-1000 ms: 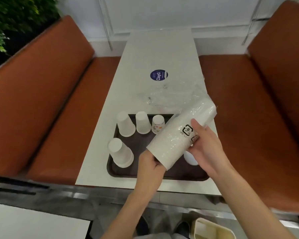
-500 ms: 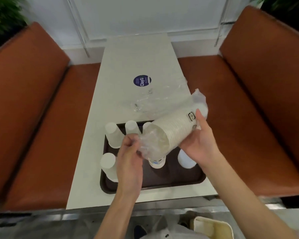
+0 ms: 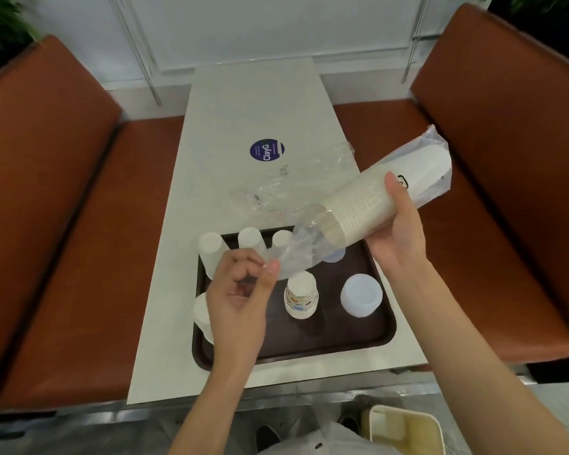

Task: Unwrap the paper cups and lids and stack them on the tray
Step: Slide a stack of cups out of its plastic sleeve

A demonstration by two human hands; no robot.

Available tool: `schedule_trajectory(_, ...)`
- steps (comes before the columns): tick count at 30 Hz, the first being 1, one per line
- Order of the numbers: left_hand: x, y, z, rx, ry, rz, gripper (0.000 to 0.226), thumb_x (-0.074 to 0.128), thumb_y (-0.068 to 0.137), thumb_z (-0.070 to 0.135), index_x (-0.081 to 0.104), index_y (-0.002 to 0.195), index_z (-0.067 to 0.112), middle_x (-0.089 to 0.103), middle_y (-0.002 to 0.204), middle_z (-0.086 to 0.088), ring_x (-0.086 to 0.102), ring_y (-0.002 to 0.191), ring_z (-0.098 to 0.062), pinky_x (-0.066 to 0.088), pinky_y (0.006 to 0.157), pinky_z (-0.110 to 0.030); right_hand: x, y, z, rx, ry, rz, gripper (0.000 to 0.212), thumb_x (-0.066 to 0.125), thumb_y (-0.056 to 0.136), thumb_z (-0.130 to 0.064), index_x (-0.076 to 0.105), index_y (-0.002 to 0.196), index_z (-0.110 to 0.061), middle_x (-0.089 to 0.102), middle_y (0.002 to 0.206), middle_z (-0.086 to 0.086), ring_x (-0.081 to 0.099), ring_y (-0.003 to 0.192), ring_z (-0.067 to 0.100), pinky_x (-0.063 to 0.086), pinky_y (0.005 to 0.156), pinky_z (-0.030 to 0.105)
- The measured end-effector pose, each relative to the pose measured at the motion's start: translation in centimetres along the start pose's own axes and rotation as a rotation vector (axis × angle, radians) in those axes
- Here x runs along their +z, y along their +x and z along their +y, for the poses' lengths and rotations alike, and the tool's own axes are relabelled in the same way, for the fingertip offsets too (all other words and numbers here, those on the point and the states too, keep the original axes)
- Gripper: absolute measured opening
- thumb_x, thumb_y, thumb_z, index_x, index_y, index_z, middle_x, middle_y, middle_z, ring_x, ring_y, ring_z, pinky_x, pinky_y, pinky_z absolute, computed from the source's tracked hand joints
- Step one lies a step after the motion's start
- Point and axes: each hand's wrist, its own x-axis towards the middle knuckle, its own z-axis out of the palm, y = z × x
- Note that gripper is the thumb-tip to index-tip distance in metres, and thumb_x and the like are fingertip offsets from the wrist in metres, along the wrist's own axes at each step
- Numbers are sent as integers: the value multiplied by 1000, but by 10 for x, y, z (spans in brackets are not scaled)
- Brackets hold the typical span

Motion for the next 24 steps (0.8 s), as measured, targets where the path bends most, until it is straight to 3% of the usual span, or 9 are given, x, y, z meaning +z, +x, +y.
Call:
schedule_trajectory(3,1,-1,-8,-184,-144,-100,41,64,89,29,57,69,-6,58,71,-2,50,64,-11,44,64,-20,-3,3,4,1,-4,22,52,74,87,-23,50,133,-19,63,127,12,67,113,29,56,91,50)
schedule_trajectory(6,-9,7,-15,-356,-391,-240,37,50,99,30,69,74,10,56,58,-8,48,52,-17,43,57,-28,-10,4,2,13,-55,-14,48,70,90,-25,49,133,-20,63,127,11,66,114,29,54,95,52)
schedule_trajectory(10,-11,12,-18,-241,-83,-452,23,56,96,18,78,94,16,73,74,-6,40,42,-11,39,50,-20,-12,6,-5,-8,-77,-52,31,67,92,-24,55,121,-23,66,115,8,67,113,29,54,95,52)
schedule_trajectory(14,0,13,-17,-171,80,-524,17,65,95,18,75,108,23,63,49,1,51,41,-1,45,59,-6,-10,7,0,-1,-86,-71,40,66,92,-25,49,128,-23,60,124,10,62,120,30,52,97,53)
schedule_trajectory(16,8,14,-16,-130,180,-472,18,69,88,36,73,105,40,56,42,6,52,41,-3,51,63,-16,-9,6,2,11,-74,-79,42,66,92,-25,48,129,-23,59,125,11,62,120,30,51,99,54)
schedule_trajectory(18,14,18,-16,-85,249,-276,9,65,81,52,71,78,47,48,40,7,43,40,-6,42,50,-30,-8,6,5,16,-59,-74,43,68,90,-23,49,129,-22,60,129,13,62,119,30,51,99,55)
schedule_trajectory(20,16,23,-19,-75,245,-131,42,57,82,64,63,52,36,42,39,3,36,42,-10,33,46,-30,-8,5,5,16,-46,-47,43,71,87,-22,52,126,-21,62,129,13,65,116,30,52,96,55)
schedule_trajectory(21,16,25,-21,-88,217,-97,54,53,84,68,60,48,27,39,37,3,35,41,-11,33,46,-29,-8,5,5,12,-41,-40,43,72,87,-21,52,125,-20,63,128,13,65,115,29,53,95,55)
schedule_trajectory(24,10,26,-25,-150,317,-89,73,29,89,70,67,61,13,46,38,-3,47,40,-12,48,57,-34,-11,8,-2,-22,-63,-53,40,68,90,-22,51,127,-21,63,124,11,65,116,29,55,93,52)
